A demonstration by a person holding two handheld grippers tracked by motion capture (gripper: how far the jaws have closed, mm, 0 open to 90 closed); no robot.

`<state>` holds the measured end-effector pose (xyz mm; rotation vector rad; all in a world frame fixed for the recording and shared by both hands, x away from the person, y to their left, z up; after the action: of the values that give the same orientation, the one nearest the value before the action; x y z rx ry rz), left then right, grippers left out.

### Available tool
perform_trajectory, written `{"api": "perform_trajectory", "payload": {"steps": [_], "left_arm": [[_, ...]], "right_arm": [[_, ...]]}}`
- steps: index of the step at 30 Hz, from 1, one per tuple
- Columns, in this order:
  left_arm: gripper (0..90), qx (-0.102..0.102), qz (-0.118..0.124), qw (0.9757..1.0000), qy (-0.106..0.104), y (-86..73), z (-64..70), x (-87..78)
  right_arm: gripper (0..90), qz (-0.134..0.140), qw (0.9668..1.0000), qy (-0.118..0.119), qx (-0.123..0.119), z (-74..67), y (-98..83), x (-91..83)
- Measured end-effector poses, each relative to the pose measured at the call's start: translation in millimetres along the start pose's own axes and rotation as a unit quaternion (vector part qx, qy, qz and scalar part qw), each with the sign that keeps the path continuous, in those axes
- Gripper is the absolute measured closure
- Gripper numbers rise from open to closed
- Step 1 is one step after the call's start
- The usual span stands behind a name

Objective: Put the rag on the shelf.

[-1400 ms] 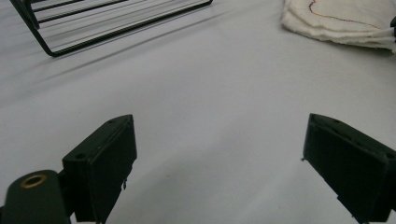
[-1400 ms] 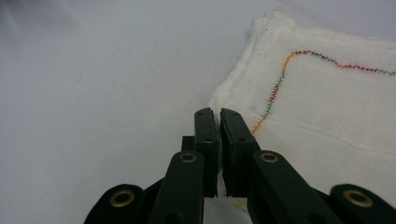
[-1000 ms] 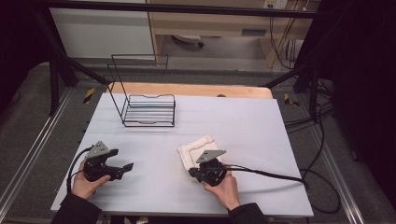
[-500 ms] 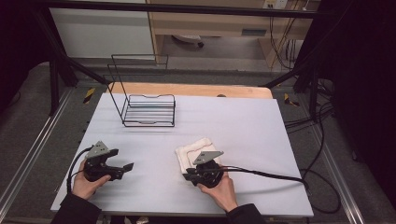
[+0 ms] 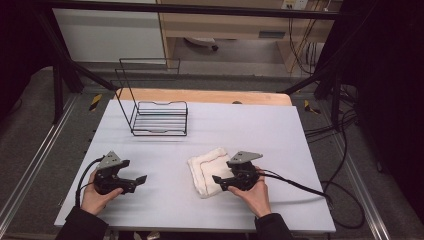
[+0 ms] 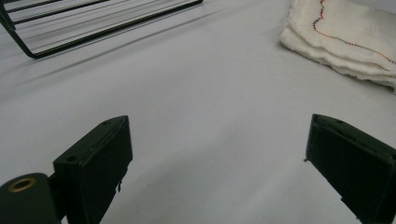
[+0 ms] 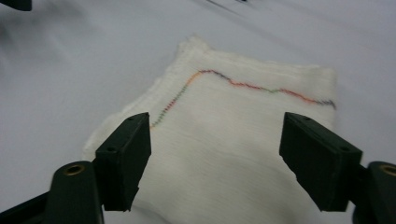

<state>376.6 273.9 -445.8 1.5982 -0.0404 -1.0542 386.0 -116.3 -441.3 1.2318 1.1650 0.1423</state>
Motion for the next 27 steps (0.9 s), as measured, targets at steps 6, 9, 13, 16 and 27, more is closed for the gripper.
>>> {"api": "perform_trajectory", "payload": {"steps": [6, 9, 13, 16, 27], "left_arm": [[7.4, 0.003, -0.001, 1.0, -0.002, 2.5, 6.1, 4.2], [7.3, 0.004, 0.0, 1.0, -0.008, 4.1, 10.2, 5.9], [7.3, 0.004, -0.004, 0.9999, -0.011, 8.0, 16.9, 9.9], [7.2, 0.007, -0.007, 0.9999, -0.013, 12.6, 23.4, 15.2], [7.1, 0.034, -0.029, 0.9988, -0.018, 34.9, 52.7, 45.3]], "right_arm": [[11.1, 0.008, 0.9998, -0.002, 0.019, 22.1, -6.9, -14.0], [8.1, 0.013, 0.9994, 0.001, 0.032, 31.8, -11.5, -21.9], [6.1, 0.016, 0.999, 0.003, 0.042, 42.6, -20.4, -30.5], [5.2, 0.019, 0.9986, 0.001, 0.048, 49.1, -26.6, -35.0], [2.1, 0.013, 0.9987, -0.019, 0.046, 58.4, -33.3, -42.4]]}}
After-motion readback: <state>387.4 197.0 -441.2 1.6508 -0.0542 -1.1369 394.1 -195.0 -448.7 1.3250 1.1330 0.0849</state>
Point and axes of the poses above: each handheld gripper's, and its own axes: x roughly forward along the jaws, y roughly out of its top, z roughly to its right, the point moved 2 cm from there along x, roughly forward along the jaws, and after that the axes turned 2 degrees about y, right-handed, at the moved point
